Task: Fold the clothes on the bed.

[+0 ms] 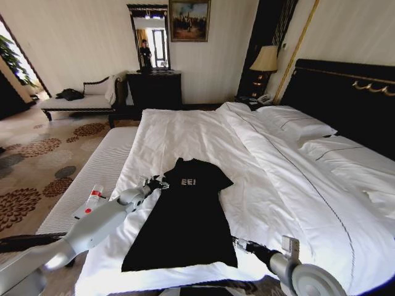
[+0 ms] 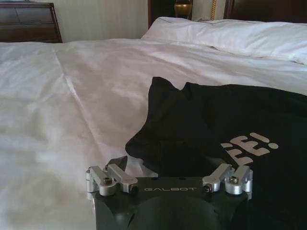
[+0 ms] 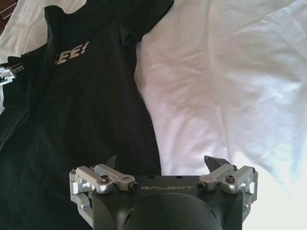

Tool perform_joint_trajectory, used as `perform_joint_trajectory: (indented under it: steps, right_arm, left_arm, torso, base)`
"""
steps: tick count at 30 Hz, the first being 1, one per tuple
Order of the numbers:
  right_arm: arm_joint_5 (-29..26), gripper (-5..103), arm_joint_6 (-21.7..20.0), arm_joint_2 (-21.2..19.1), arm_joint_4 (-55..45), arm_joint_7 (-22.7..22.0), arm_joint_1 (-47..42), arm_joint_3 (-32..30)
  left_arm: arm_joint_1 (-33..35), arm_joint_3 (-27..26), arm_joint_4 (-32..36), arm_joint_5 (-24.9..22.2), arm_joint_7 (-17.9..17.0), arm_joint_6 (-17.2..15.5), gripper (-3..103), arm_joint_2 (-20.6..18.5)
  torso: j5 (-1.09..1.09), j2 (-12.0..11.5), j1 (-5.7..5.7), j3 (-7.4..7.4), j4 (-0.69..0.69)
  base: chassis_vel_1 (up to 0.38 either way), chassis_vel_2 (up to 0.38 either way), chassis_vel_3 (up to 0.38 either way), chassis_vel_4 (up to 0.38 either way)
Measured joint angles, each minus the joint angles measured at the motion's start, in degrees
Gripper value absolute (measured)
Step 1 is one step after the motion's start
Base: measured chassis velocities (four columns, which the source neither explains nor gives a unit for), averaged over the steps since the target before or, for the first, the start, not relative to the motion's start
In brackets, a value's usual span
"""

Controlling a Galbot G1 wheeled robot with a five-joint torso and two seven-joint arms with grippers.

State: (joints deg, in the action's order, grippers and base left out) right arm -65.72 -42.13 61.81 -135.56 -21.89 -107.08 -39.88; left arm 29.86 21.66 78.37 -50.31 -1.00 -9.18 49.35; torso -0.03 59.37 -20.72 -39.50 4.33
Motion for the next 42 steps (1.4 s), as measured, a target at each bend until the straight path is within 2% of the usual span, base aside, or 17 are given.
perform_joint_trajectory:
  steps: [1, 3, 6, 10, 12, 15, 18, 19, 21, 22, 23, 26, 31, 36, 39, 40, 42]
  right_arm:
    - [0.0, 100, 0.0, 0.0, 0.0, 0.0, 0.0, 0.0]
    - [-0.3, 100, 0.0, -0.3, 0.0, -0.1, 0.1, -0.2]
    - [-0.5, 100, 0.0, -0.5, 0.0, -0.1, 0.2, -0.2]
    - [-0.7, 100, 0.0, -0.7, 0.0, -0.2, 0.2, -0.3]
    - [-0.7, 100, 0.0, -0.6, 0.0, -0.2, 0.2, -0.3]
    - [-0.6, 100, 0.0, -0.5, 0.0, -0.2, 0.2, -0.3]
    - [-0.5, 100, 0.0, -0.3, 0.0, -0.2, 0.3, -0.1]
    - [-0.5, 100, 0.0, -0.3, 0.0, -0.2, 0.3, -0.1]
    - [-0.5, 100, 0.0, -0.2, 0.1, -0.2, 0.3, 0.0]
    - [-0.4, 100, 0.0, -0.1, 0.1, -0.2, 0.3, 0.1]
    - [-0.4, 100, 0.0, -0.1, 0.1, -0.2, 0.3, 0.1]
    - [-0.4, 100, 0.0, -0.3, 0.3, -0.1, 0.5, 0.1]
    - [-2.8, 100, 0.0, -2.4, 1.0, 0.0, 3.3, -0.5]
    - [-9.3, 100, 3.0, -5.8, 3.6, -0.3, 11.6, -0.4]
    - [-17.1, 100, 3.7, -8.2, 9.6, 1.0, 22.8, 1.8]
    - [-17.1, 100, 3.7, -8.2, 9.6, 1.0, 22.8, 1.8]
    - [-22.5, 100, 3.5, -9.0, 15.3, 0.8, 29.7, 3.9]
  left_arm:
    - [0.0, 0.0, 0.0, 0.0, 0.0, 0.0, 89, 0.0]
    - [0.2, -0.2, -0.7, 0.0, -0.2, 0.2, 78, 0.7]
    - [0.3, -0.3, -1.3, 0.0, -0.3, 0.5, 73, 1.4]
    - [0.5, -0.4, -1.5, 0.1, -0.6, 0.6, 51, 2.4]
    - [0.7, -0.5, -1.5, 0.1, -0.7, 0.6, 51, 2.5]
    - [1.1, -0.7, -1.2, 0.2, -0.9, 0.8, 40, 2.5]
    - [1.9, -1.3, -0.7, 0.3, -1.2, 1.0, 24, 2.4]
    - [1.9, -1.3, -0.7, 0.3, -1.2, 1.0, 24, 2.4]
    - [2.4, -1.9, -0.3, 0.4, -1.4, 1.1, 13, 2.3]
    - [2.8, -2.3, -0.1, 0.4, -1.5, 1.1, 13, 2.3]
    - [3.1, -2.8, 0.2, 0.4, -1.7, 1.1, 8, 2.2]
    - [3.8, -3.9, 0.7, 0.4, -2.0, 1.1, 3, 2.1]
    - [4.7, -7.1, 0.9, 0.1, -3.0, 1.1, 3, 2.1]
    - [4.7, -9.3, 0.3, -0.3, -4.0, 1.2, 3, 2.0]
    - [4.4, -10.1, -0.5, -0.6, -4.9, 1.2, 3, 2.1]
    - [4.4, -10.1, -0.5, -0.6, -4.9, 1.2, 3, 2.1]
    - [3.9, -9.6, -0.9, -0.7, -5.5, 1.2, 3, 2.2]
  torso:
    - [0.00, 0.0, 0.00, 0.00, 0.00]
    - [-0.01, 0.0, 0.00, 0.00, 0.00]
    - [0.00, 0.0, 0.00, 0.00, -0.01]
    - [0.00, 0.0, -0.01, 0.00, 0.01]
    - [0.00, 0.0, 0.00, 0.00, 0.01]
    - [0.00, 0.0, 0.00, 0.00, 0.00]
    - [0.00, 0.0, 0.00, 0.00, 0.00]
    - [0.00, 0.0, 0.00, 0.00, 0.00]
    - [0.00, 0.0, 0.00, 0.00, 0.00]
    - [0.00, 0.0, 0.00, 0.00, 0.00]
    - [0.00, 0.0, 0.00, 0.00, 0.00]
    - [0.00, 0.0, 0.00, 0.00, 0.00]
    - [0.00, 0.0, 0.01, 0.00, 0.01]
    - [-0.01, 0.0, 0.00, 0.00, 0.01]
    - [0.00, 0.0, 0.00, -0.01, -0.03]
    - [0.00, 0.0, 0.00, -0.01, -0.03]
    - [0.00, 0.0, 0.00, -0.01, -0.03]
  base:
    - [0.000, 0.000, 0.000, 0.000]
    - [0.000, 0.000, 0.000, 0.000]
    - [0.000, 0.000, 0.000, 0.000]
    - [0.000, 0.000, 0.000, 0.000]
    - [0.000, 0.000, 0.000, 0.000]
    - [0.000, 0.000, 0.000, 0.000]
    - [0.000, 0.000, 0.000, 0.000]
    - [0.000, 0.000, 0.000, 0.000]
    - [0.000, 0.000, 0.000, 0.000]
    - [0.000, 0.000, 0.000, 0.000]
    - [0.000, 0.000, 0.000, 0.000]
    - [0.000, 0.000, 0.000, 0.000]
    - [0.000, 0.000, 0.000, 0.000]
    - [0.000, 0.000, 0.000, 0.000]
    - [0.000, 0.000, 0.000, 0.000]
    - [0.000, 0.000, 0.000, 0.000]
    - [0.000, 0.000, 0.000, 0.000]
